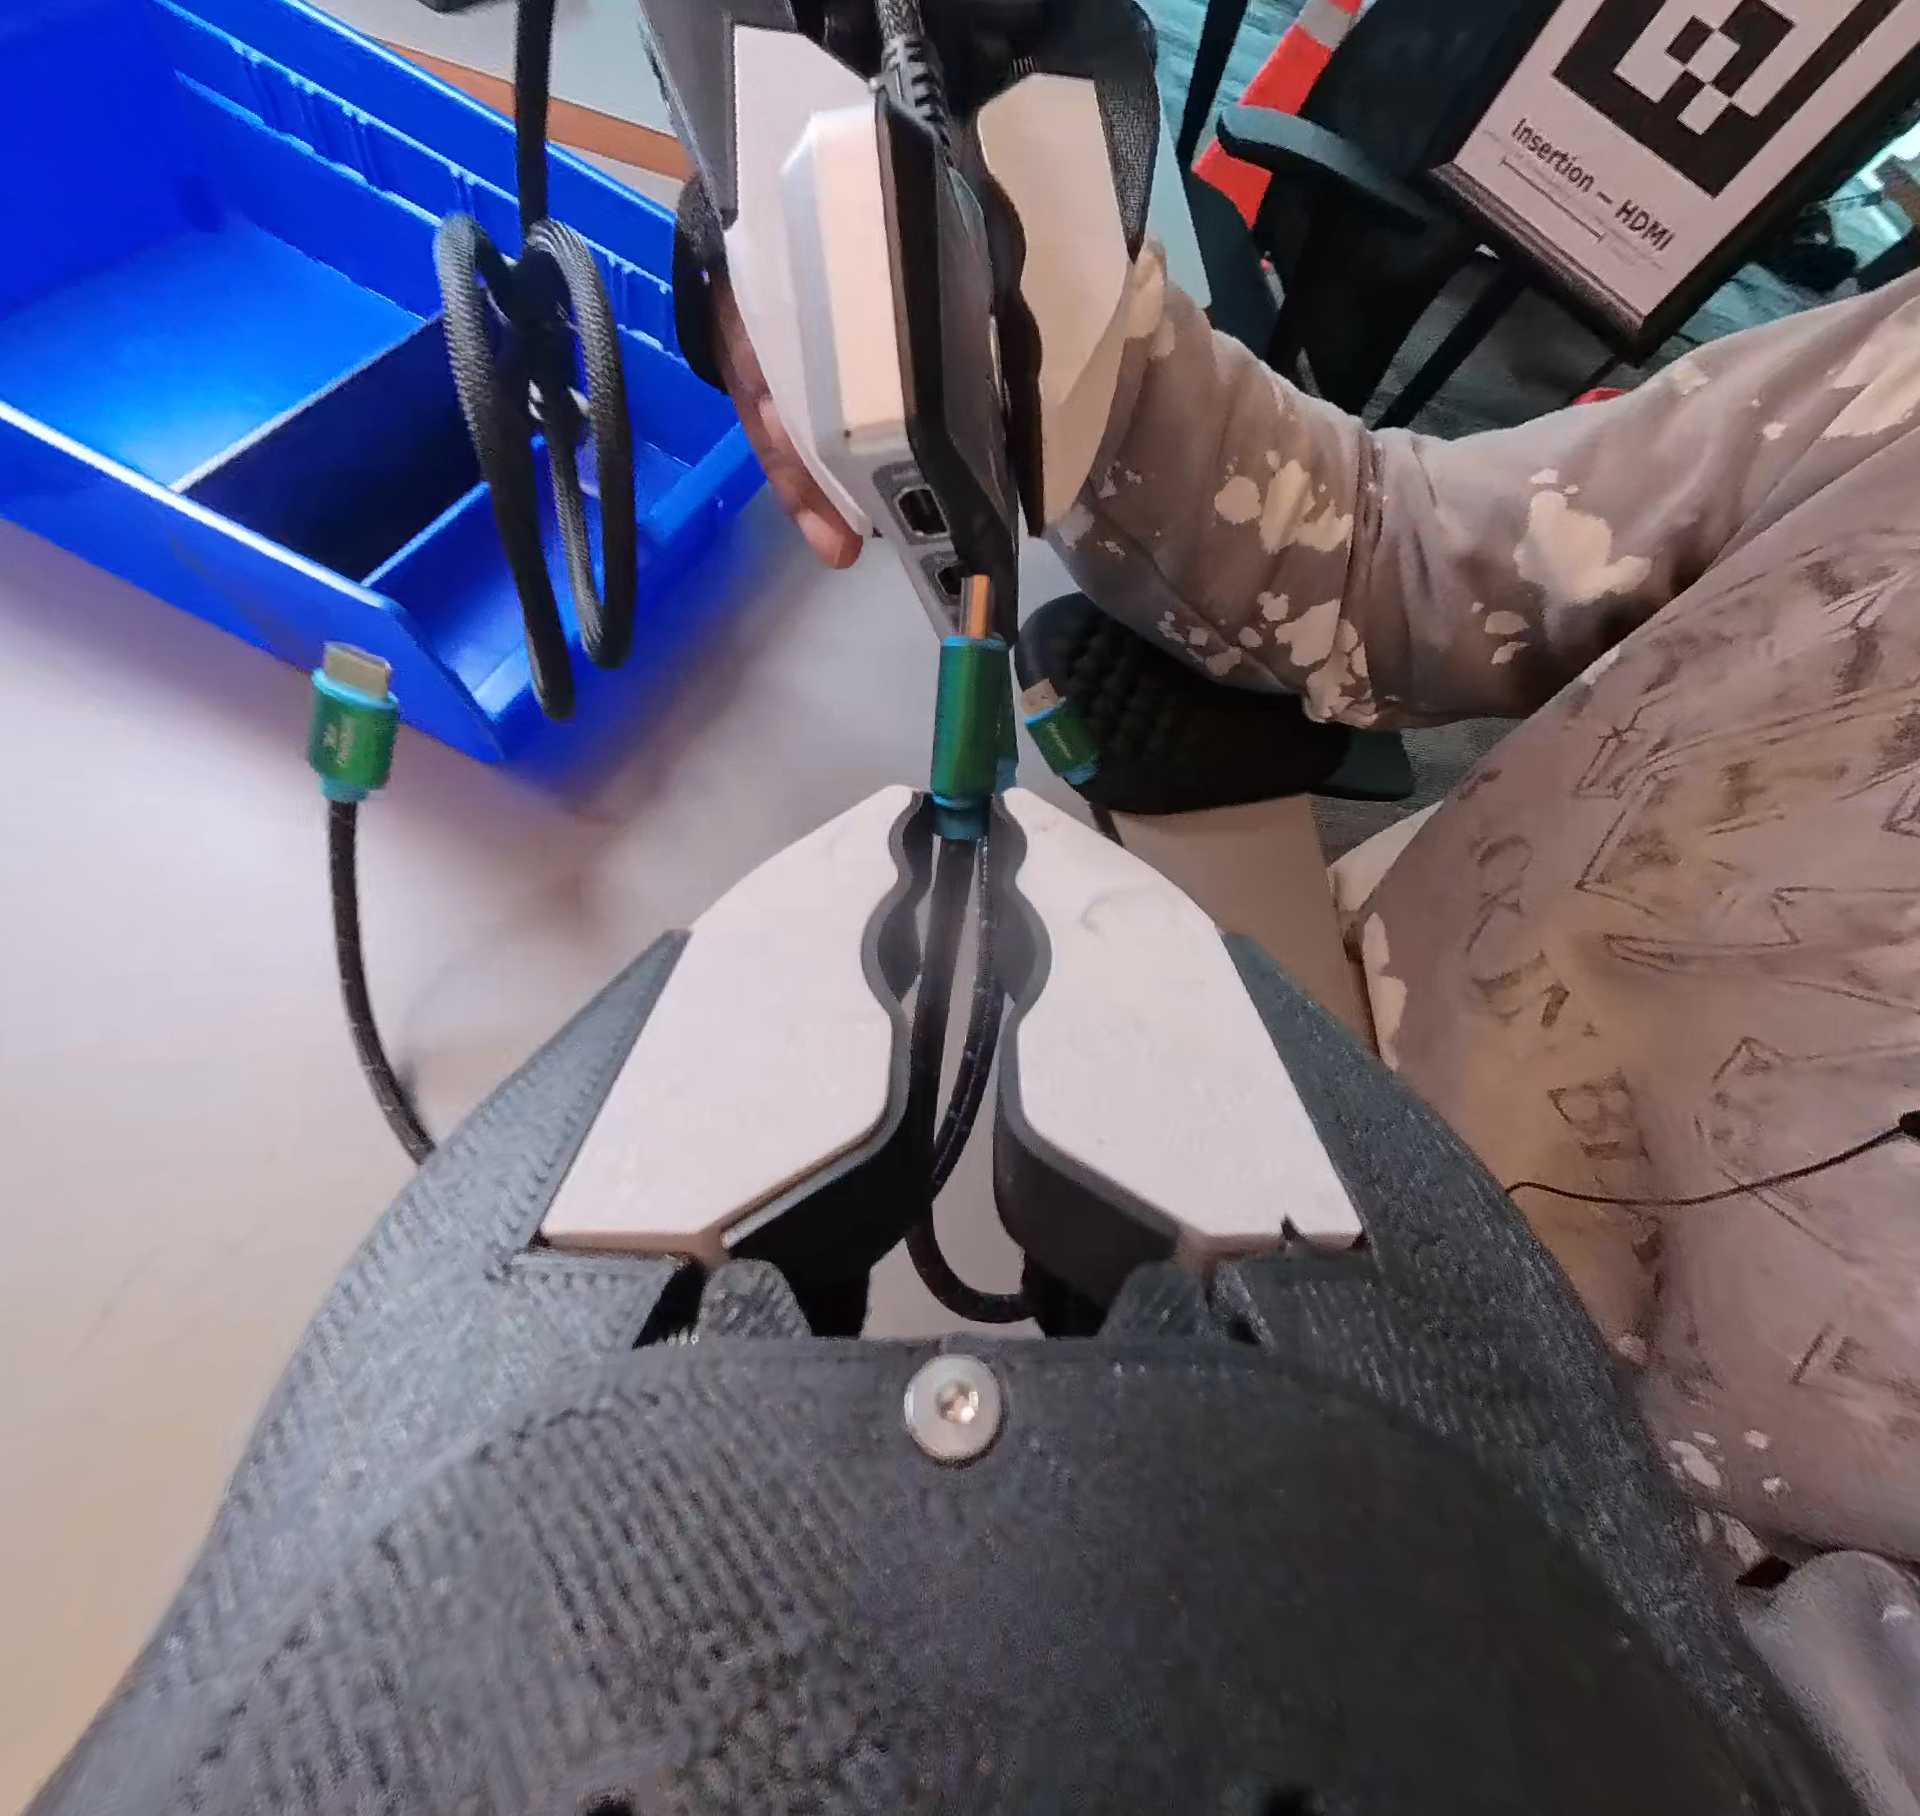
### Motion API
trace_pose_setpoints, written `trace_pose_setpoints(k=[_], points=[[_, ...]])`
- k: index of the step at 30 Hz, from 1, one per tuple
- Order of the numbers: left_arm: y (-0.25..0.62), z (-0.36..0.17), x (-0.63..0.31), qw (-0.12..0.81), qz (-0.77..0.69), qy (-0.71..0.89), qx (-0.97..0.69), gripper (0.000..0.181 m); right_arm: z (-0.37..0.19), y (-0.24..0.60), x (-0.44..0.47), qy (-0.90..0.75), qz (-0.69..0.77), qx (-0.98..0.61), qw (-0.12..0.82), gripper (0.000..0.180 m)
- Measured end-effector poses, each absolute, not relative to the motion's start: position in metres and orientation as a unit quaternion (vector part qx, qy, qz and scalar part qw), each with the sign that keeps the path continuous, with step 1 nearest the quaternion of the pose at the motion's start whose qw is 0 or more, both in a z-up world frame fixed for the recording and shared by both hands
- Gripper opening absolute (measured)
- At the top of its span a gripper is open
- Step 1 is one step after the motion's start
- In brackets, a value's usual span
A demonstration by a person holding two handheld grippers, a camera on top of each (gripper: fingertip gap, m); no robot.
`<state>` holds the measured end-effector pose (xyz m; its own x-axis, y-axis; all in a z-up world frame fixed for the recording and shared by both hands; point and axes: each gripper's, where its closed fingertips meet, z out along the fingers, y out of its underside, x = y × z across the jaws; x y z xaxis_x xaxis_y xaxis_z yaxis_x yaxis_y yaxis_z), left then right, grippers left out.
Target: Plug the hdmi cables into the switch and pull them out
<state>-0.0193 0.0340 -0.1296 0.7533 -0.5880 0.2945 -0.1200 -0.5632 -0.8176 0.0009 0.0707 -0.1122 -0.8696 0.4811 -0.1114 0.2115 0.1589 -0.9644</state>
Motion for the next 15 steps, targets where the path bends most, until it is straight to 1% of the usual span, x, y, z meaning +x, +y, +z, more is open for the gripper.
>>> trace_pose_setpoints(k=[6, 9, 15], points=[[0.033, -0.162, -0.02, 0.37, -0.3, 0.209, -0.854, 0.011, -0.128, 0.063, 0.002, -0.769, 0.593, -0.227, 0.073, 0.027], [0.029, -0.165, -0.021, 0.362, -0.319, 0.214, -0.849, 0.011, -0.136, 0.061, 0.0, -0.781, 0.577, -0.231, 0.067, 0.027], [0.025, -0.157, -0.032, 0.377, -0.31, 0.203, -0.849, 0.011, -0.135, 0.057, -0.005, -0.763, 0.601, -0.23, 0.053, 0.026]])
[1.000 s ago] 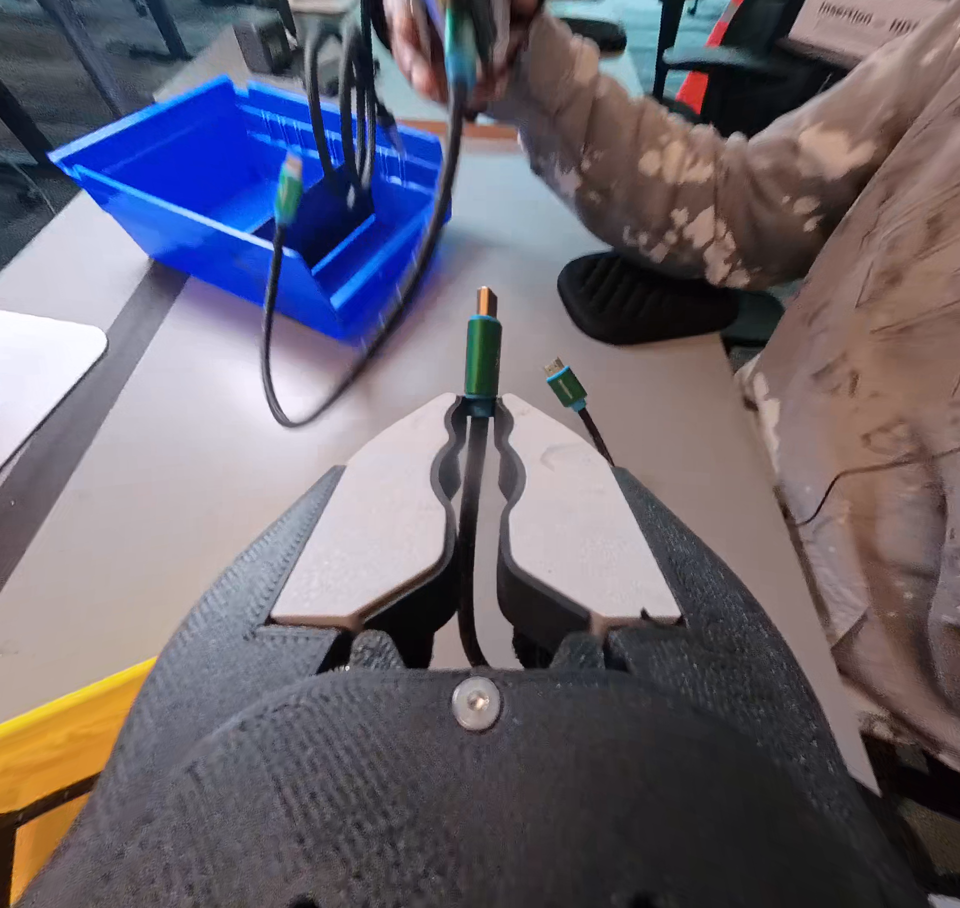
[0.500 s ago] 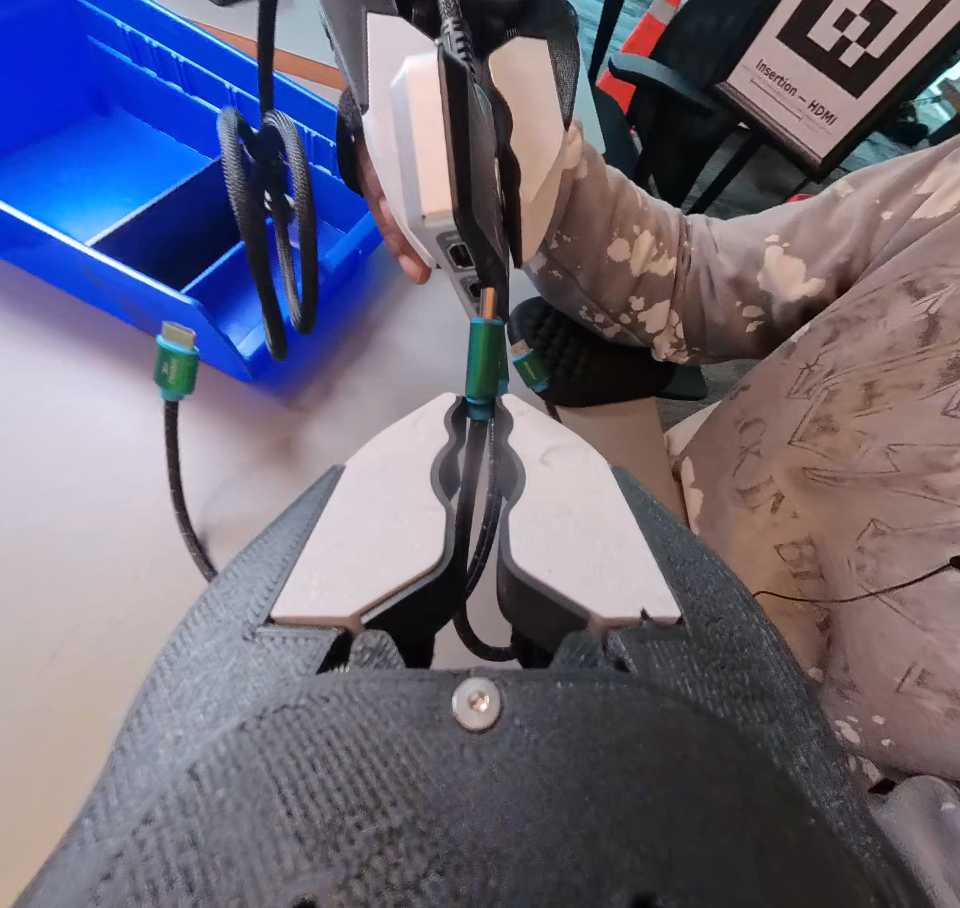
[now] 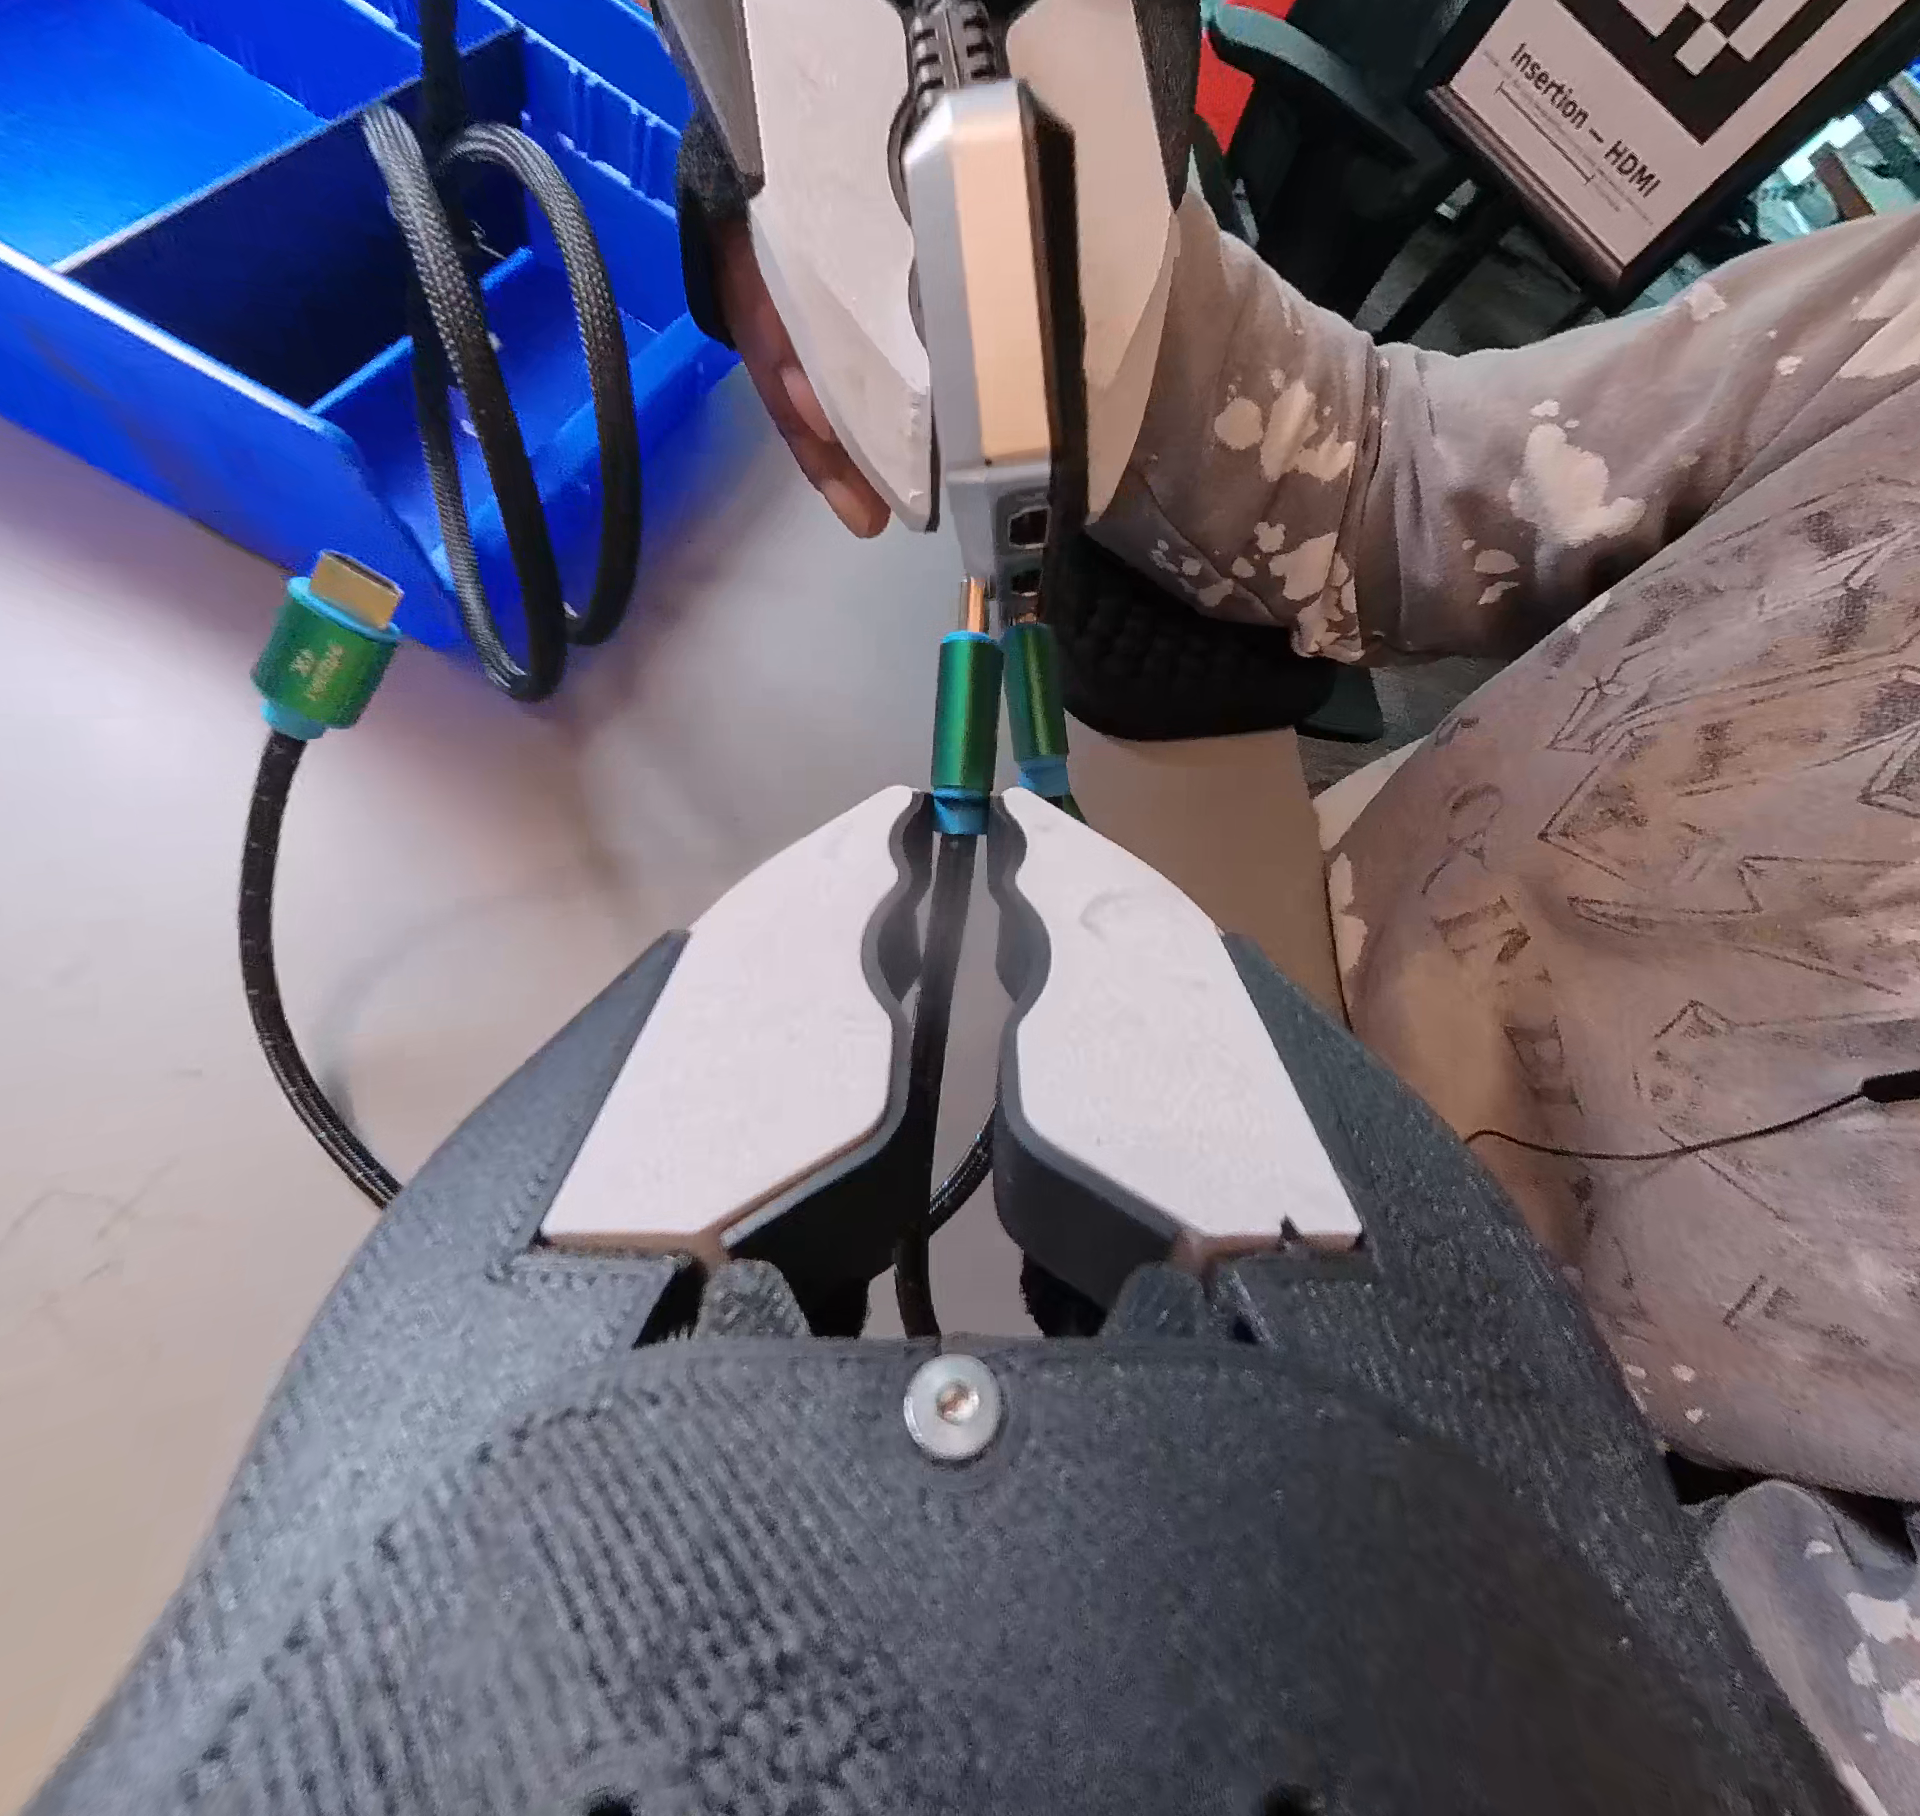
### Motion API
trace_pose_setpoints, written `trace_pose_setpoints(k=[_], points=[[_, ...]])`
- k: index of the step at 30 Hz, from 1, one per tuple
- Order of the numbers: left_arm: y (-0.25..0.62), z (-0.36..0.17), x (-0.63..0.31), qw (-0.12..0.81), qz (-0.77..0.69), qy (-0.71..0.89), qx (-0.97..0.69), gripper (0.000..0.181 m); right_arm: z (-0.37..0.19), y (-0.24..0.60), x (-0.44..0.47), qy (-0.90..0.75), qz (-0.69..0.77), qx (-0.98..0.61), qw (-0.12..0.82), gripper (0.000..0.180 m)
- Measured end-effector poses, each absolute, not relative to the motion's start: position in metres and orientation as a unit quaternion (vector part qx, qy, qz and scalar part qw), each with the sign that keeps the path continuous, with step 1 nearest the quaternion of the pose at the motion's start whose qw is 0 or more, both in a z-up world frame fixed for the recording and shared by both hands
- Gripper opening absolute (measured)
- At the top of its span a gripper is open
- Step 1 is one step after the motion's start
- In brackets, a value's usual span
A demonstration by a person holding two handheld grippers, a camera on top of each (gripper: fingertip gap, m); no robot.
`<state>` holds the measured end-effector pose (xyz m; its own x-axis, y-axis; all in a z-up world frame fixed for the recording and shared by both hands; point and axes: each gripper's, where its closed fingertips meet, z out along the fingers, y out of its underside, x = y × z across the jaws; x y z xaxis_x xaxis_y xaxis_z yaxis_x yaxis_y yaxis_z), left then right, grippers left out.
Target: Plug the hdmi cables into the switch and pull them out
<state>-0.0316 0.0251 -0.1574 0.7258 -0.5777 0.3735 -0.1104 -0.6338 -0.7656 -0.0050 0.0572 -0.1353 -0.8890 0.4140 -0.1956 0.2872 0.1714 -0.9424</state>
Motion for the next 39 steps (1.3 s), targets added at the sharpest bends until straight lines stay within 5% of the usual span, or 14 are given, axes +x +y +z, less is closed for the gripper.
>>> trace_pose_setpoints(k=[39], points=[[0.017, -0.182, -0.033, 0.32, -0.336, 0.2, -0.863, 0.01, -0.169, 0.057, -0.011, -0.801, 0.537, -0.261, 0.039, 0.023]])
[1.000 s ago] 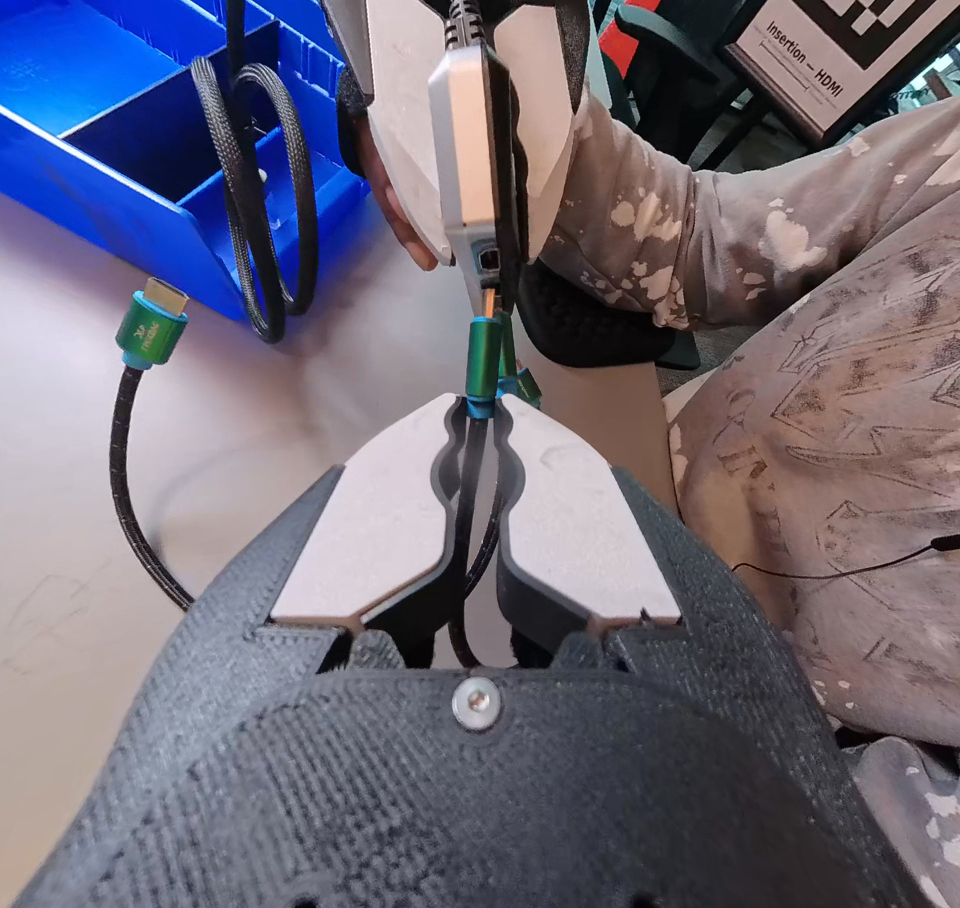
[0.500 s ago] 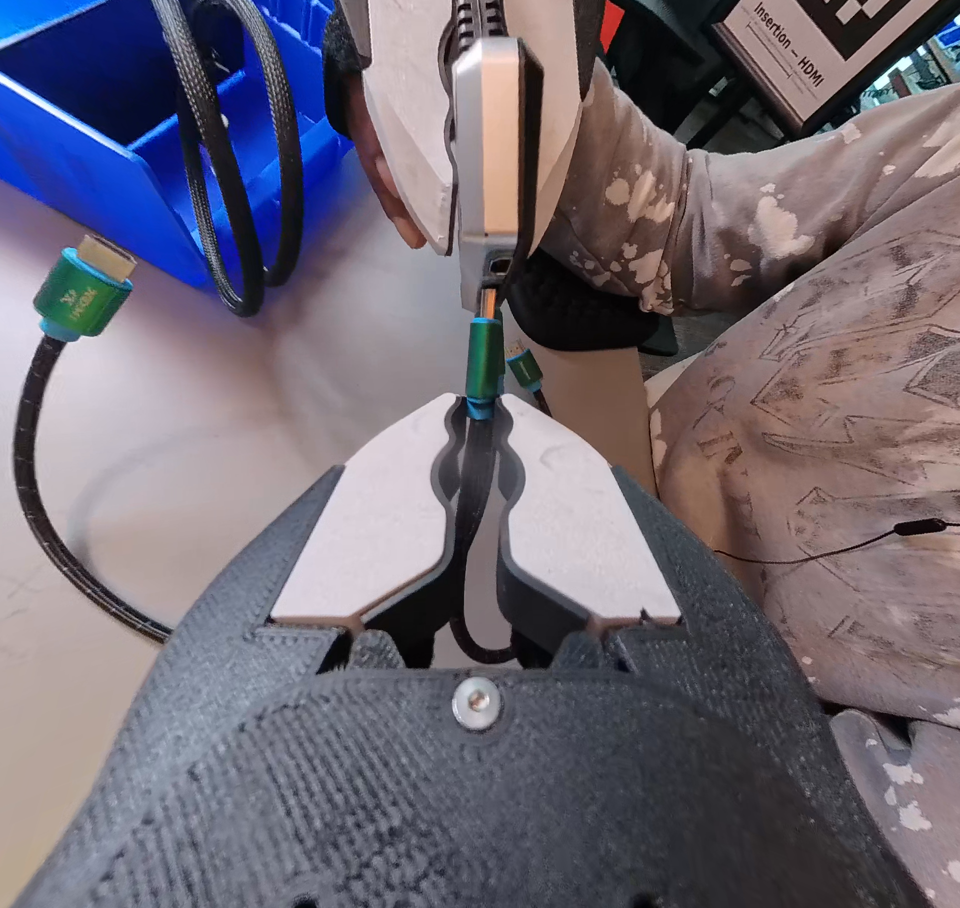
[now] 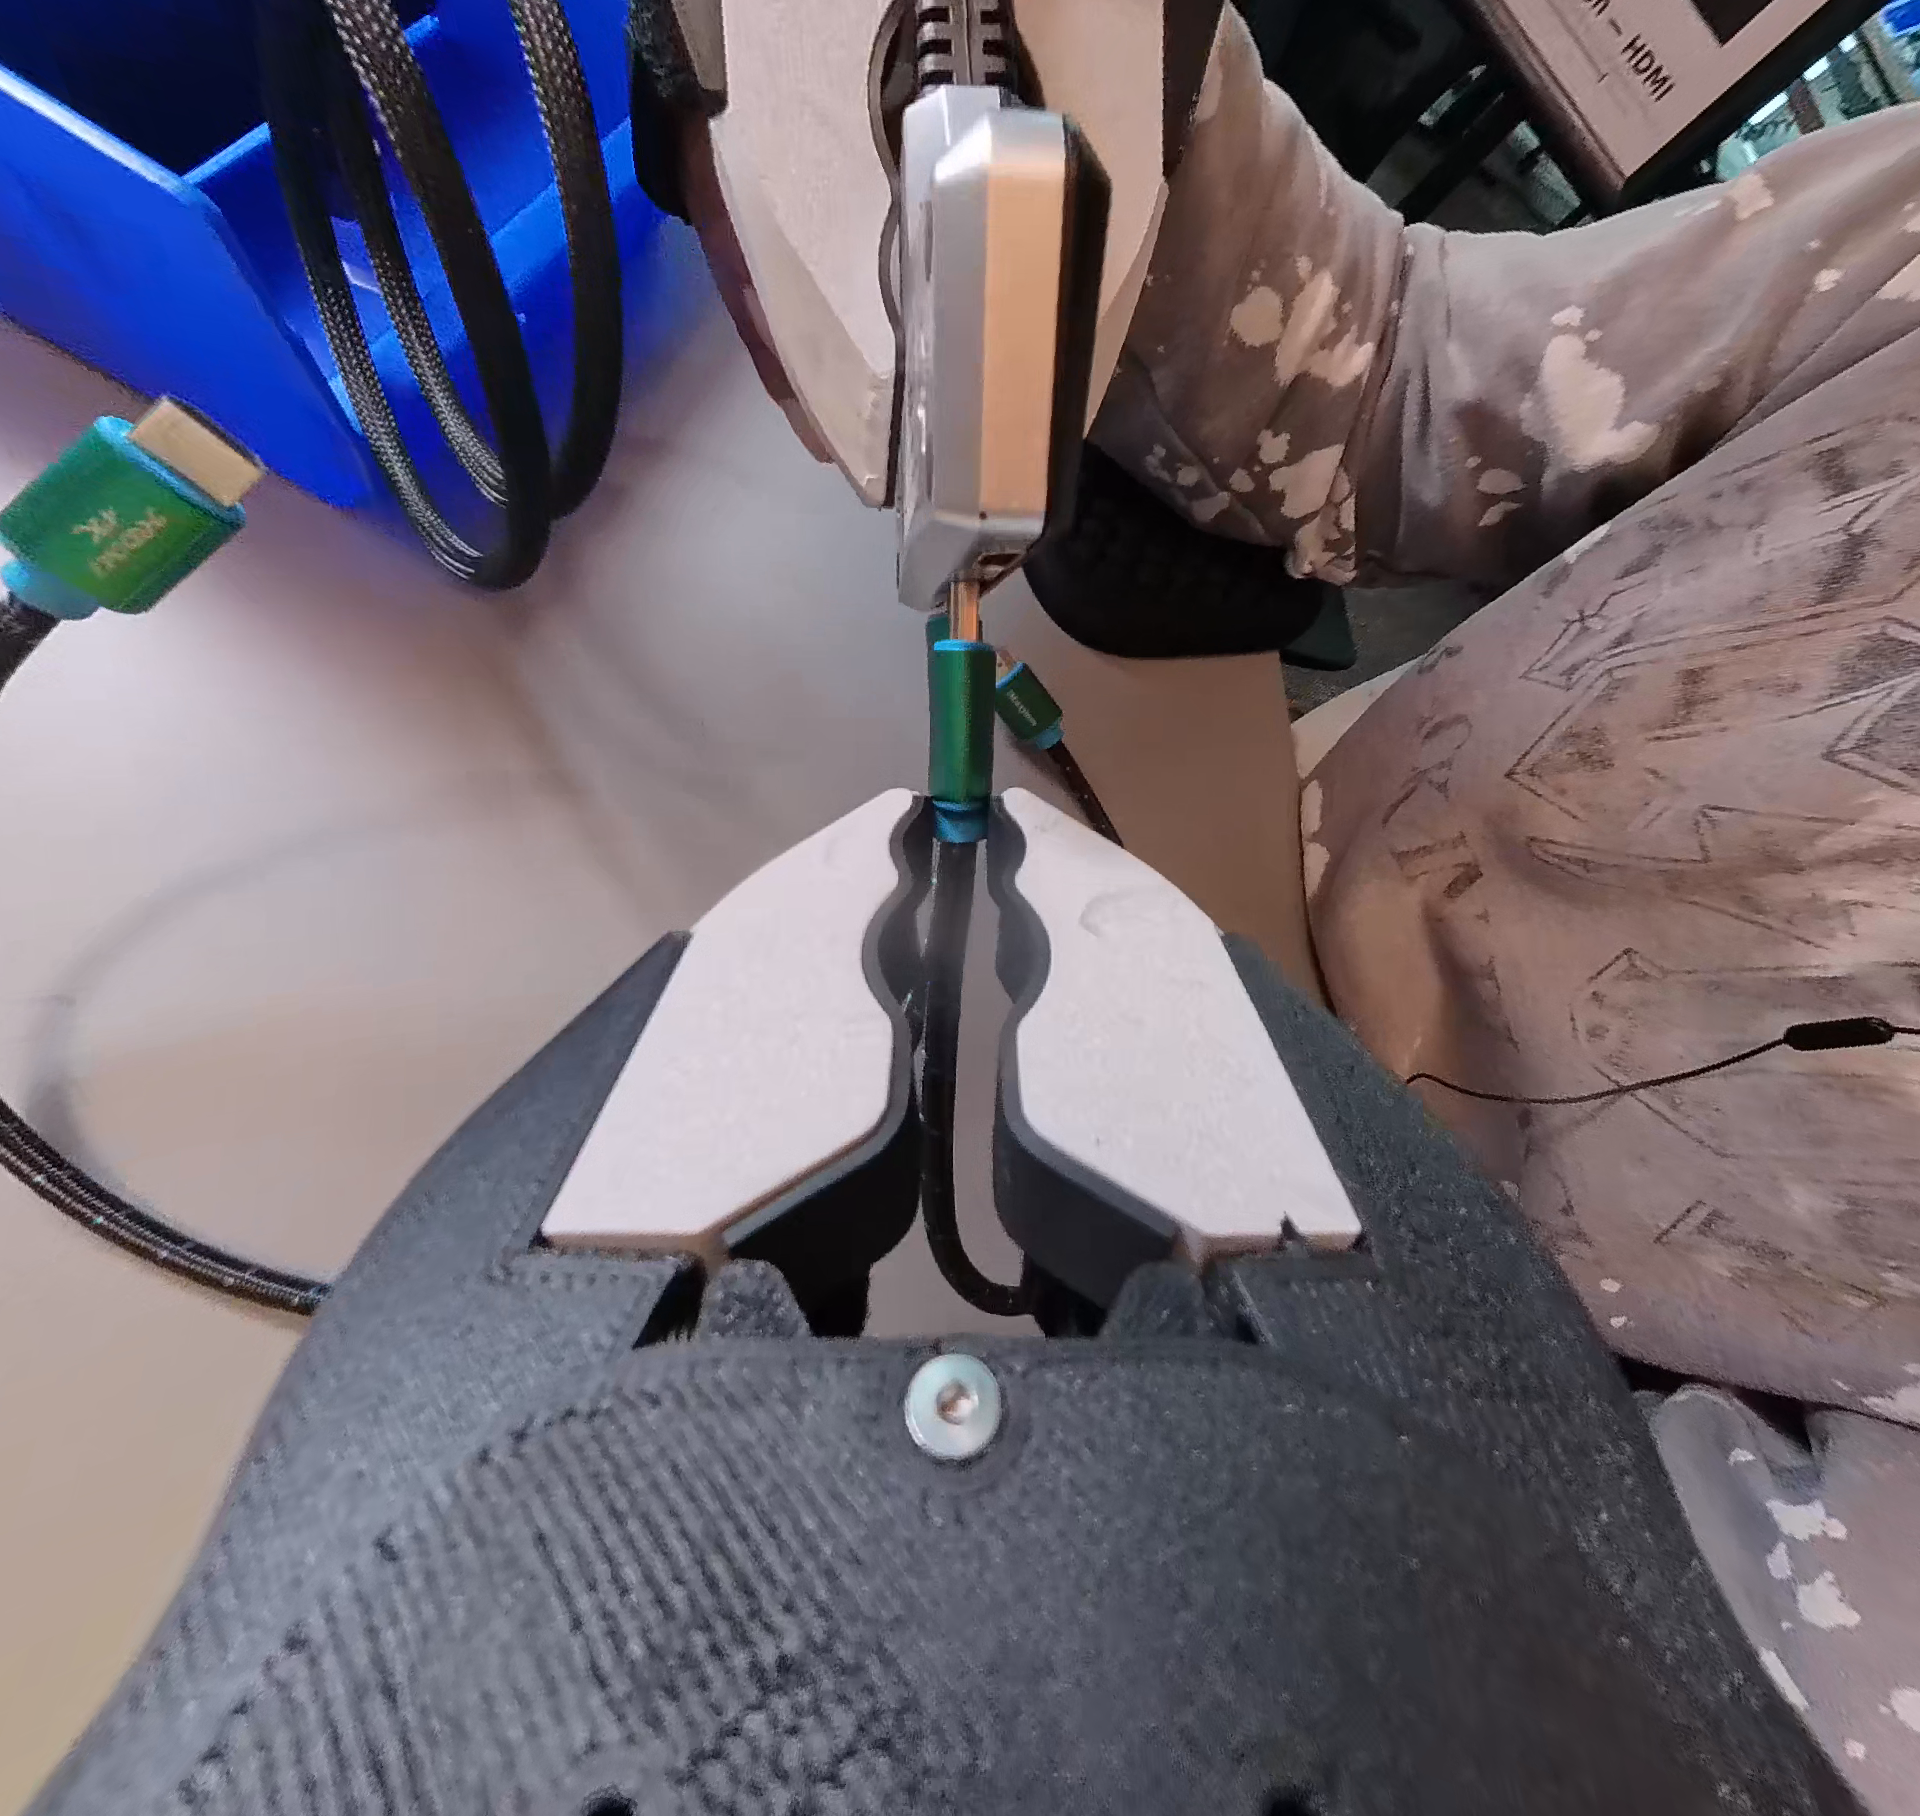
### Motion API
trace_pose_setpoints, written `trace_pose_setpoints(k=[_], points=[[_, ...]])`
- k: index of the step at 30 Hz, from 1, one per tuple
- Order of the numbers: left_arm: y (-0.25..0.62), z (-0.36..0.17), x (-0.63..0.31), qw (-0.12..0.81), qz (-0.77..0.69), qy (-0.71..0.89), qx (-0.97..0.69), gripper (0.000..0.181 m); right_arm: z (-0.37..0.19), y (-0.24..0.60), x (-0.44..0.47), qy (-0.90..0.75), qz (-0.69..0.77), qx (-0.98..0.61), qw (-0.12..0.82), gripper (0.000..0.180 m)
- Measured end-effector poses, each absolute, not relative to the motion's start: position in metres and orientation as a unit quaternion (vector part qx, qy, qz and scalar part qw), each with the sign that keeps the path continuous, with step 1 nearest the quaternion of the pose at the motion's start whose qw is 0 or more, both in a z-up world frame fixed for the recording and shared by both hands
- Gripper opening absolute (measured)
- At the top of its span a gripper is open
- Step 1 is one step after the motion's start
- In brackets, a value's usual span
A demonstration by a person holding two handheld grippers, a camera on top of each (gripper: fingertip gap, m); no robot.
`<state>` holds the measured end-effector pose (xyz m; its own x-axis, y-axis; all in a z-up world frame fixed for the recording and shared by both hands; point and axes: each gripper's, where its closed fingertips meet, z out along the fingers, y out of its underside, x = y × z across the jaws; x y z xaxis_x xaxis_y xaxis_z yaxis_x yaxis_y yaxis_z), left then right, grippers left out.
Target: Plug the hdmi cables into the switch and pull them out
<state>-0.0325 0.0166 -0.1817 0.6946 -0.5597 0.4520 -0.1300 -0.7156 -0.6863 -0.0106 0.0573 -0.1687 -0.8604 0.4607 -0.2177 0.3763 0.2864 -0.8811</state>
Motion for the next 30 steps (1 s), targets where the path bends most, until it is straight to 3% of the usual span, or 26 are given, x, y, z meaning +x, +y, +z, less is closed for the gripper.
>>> trace_pose_setpoints(k=[19, 30], points=[[0.018, -0.173, -0.04, 0.343, -0.272, 0.207, -0.875, 0.01, -0.167, 0.057, -0.016, -0.752, 0.607, -0.257, -0.008, 0.022], [0.012, -0.189, -0.035, 0.296, -0.278, 0.215, -0.888, 0.01, -0.177, 0.053, -0.015, -0.775, 0.577, -0.258, -0.011, 0.022]])
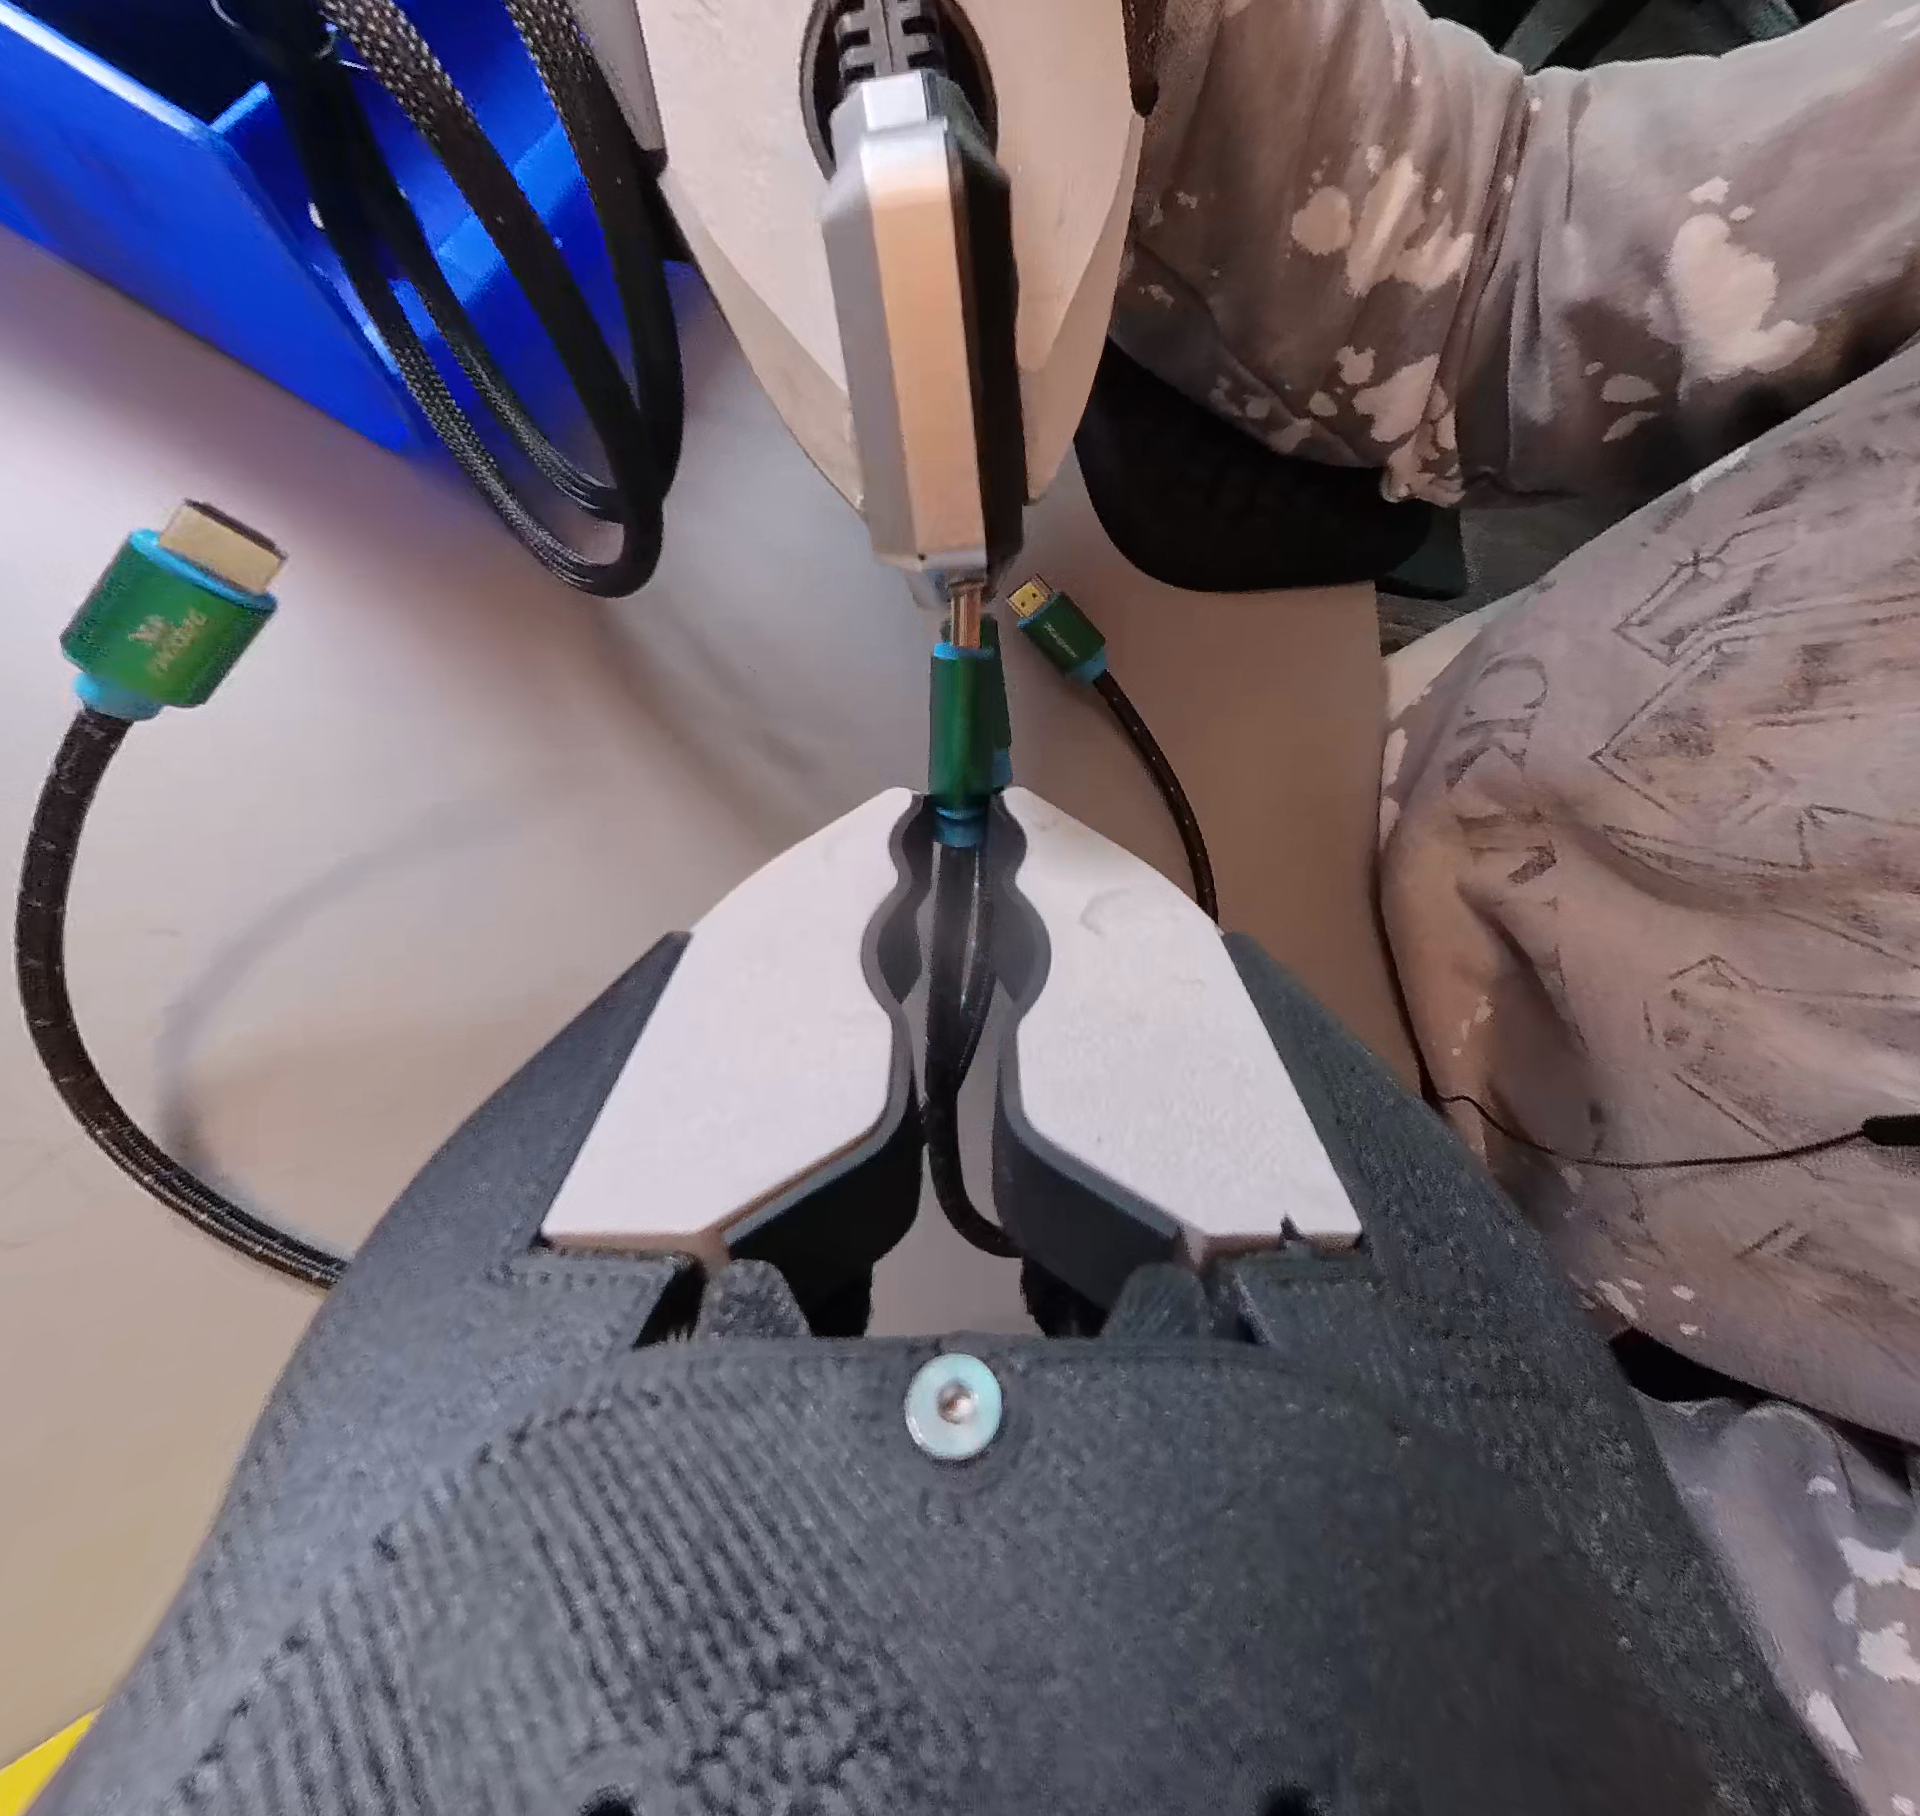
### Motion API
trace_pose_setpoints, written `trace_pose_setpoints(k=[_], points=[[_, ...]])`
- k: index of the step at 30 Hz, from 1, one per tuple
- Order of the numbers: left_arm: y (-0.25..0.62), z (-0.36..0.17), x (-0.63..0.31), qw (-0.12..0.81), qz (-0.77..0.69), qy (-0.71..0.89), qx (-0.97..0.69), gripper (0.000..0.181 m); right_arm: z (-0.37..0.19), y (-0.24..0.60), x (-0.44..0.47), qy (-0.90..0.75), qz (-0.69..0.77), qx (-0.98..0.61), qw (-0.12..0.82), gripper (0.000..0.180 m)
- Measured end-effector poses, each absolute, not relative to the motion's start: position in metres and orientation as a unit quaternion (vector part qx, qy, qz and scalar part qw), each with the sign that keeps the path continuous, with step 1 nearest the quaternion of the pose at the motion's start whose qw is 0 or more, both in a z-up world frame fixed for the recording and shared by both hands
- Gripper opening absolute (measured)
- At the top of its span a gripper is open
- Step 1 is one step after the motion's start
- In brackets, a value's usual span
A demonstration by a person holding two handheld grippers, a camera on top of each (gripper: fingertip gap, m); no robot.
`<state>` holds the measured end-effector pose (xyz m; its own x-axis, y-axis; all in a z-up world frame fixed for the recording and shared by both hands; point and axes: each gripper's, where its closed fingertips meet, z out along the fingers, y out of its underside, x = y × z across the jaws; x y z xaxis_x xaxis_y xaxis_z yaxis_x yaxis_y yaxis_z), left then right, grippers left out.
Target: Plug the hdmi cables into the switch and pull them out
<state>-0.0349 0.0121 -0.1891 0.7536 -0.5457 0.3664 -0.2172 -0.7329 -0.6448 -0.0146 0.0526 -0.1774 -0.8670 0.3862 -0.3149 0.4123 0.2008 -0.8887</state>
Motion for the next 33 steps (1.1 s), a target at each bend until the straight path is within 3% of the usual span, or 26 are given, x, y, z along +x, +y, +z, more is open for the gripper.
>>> trace_pose_setpoints(k=[15, 33], points=[[0.026, -0.181, -0.038, 0.356, -0.34, 0.2, -0.847, 0.01, -0.177, 0.063, -0.018, 0.773, -0.565, 0.288, -0.003, 0.022], [0.029, -0.193, -0.023, 0.339, -0.351, 0.224, -0.843, 0.011, -0.184, 0.062, -0.011, 0.791, -0.533, 0.3, 0.022, 0.022]])
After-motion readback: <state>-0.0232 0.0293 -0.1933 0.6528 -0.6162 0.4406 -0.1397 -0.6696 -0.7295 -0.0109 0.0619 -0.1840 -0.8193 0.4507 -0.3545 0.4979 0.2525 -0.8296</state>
